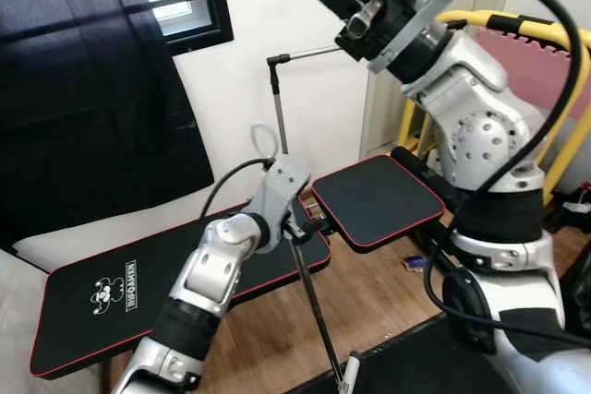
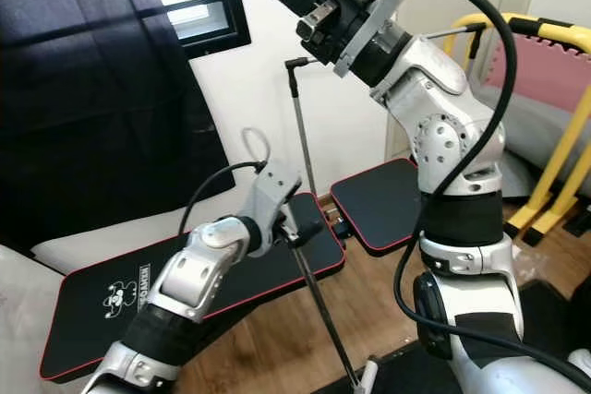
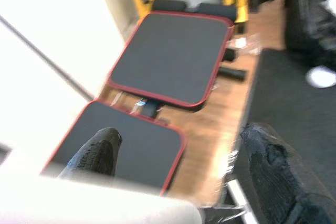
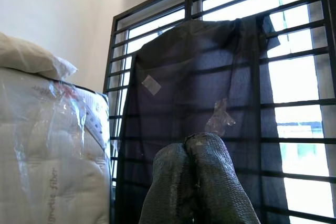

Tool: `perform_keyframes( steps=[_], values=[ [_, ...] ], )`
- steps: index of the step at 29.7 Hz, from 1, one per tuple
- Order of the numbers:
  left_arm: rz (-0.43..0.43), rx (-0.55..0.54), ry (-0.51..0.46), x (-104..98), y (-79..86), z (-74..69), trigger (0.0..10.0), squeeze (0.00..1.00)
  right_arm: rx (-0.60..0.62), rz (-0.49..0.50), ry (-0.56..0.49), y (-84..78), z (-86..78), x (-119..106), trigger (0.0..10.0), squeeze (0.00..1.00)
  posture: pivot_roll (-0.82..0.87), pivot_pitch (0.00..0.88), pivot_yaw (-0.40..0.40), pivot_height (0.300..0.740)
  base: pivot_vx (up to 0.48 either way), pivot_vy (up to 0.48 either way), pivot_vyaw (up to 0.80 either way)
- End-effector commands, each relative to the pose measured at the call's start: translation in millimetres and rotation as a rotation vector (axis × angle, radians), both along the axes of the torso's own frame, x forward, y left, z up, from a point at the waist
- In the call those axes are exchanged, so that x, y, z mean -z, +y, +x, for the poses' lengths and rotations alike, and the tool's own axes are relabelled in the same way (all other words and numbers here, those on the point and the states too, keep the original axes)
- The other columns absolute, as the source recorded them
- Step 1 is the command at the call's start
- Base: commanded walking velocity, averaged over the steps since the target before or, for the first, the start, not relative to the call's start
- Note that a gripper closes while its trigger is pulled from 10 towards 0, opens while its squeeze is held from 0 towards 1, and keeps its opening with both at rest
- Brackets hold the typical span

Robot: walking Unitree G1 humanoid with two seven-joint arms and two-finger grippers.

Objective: Sweep floor

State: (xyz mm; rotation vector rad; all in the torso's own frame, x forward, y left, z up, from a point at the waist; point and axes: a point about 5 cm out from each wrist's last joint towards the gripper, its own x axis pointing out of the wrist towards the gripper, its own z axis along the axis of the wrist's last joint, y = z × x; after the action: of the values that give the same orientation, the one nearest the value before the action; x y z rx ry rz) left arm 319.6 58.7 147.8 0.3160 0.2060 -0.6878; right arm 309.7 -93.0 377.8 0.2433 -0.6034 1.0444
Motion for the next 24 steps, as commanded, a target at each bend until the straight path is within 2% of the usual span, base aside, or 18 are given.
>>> perform_keyframes(
  steps=[1, 7, 8, 17, 18, 19, 21, 22, 24],
  values=[
    [-0.01, -0.014, 0.011, 4.9, -2.8, -0.8, 10.0, 0.0, -0.024, 0.004, -0.013, 6.1, -4.8, -5.7, 0.0, 0.0, -0.1, 0.0, 0.053, 0.74, 0.0, 0.0, 0.0],
    [-0.024, -0.035, 0.031, 7.3, -1.7, -0.8, 10.0, 0.0, -0.025, 0.007, -0.009, 6.6, -5.4, -5.0, 0.0, 0.0, -0.11, 0.0, 0.055, 0.74, 0.0, 0.0, 0.0],
    [-0.056, -0.098, 0.032, 6.8, 5.2, 4.1, 0.0, 0.0, -0.012, 0.007, 0.009, 5.0, -5.8, 0.0, 0.0, 0.0, -0.11, 0.004, 0.061, 0.74, 0.0, 0.0, 0.0],
    [-0.112, -0.139, -0.033, -1.6, 6.6, 12.9, 0.0, 0.0, 0.033, -0.043, 0.039, -3.3, -2.0, 15.0, 0.0, 0.0, -0.11, 0.002, 0.064, 0.74, 0.0, 0.0, 0.0],
    [-0.122, -0.136, -0.048, -4.0, 5.9, 12.6, 0.0, 0.0, 0.1, -0.097, 0.066, -10.7, 6.0, 25.6, 0.0, 0.0, -0.11, 0.004, 0.06, 0.74, 0.0, 0.0, 0.0],
    [-0.131, -0.132, -0.06, -6.2, 5.5, 12.2, 0.0, 0.0, 0.175, -0.156, 0.088, -19.4, 13.9, 36.6, 2.4, 0.0, -0.11, 0.004, 0.06, 0.74, 0.0, 0.0, 0.0],
    [-0.131, -0.132, -0.06, -6.2, 5.5, 12.2, 0.0, 0.0, 0.175, -0.156, 0.088, -19.4, 13.9, 36.6, 2.4, 0.0, -0.11, 0.004, 0.06, 0.74, 0.0, 0.0, 0.0],
    [-0.154, -0.112, -0.085, -11.5, 4.8, 9.9, 0.0, 0.0, 0.385, -0.275, 0.181, -51.4, 33.6, 64.8, 10.0, 0.0, -0.11, 0.009, 0.059, 0.74, 0.0, 0.0, 0.0],
    [-0.154, -0.112, -0.085, -11.5, 4.8, 9.9, 0.0, 0.0, 0.385, -0.275, 0.181, -51.4, 33.6, 64.8, 10.0, 0.0, -0.11, 0.009, 0.059, 0.74, 0.0, 0.0, 0.0]
  ],
)
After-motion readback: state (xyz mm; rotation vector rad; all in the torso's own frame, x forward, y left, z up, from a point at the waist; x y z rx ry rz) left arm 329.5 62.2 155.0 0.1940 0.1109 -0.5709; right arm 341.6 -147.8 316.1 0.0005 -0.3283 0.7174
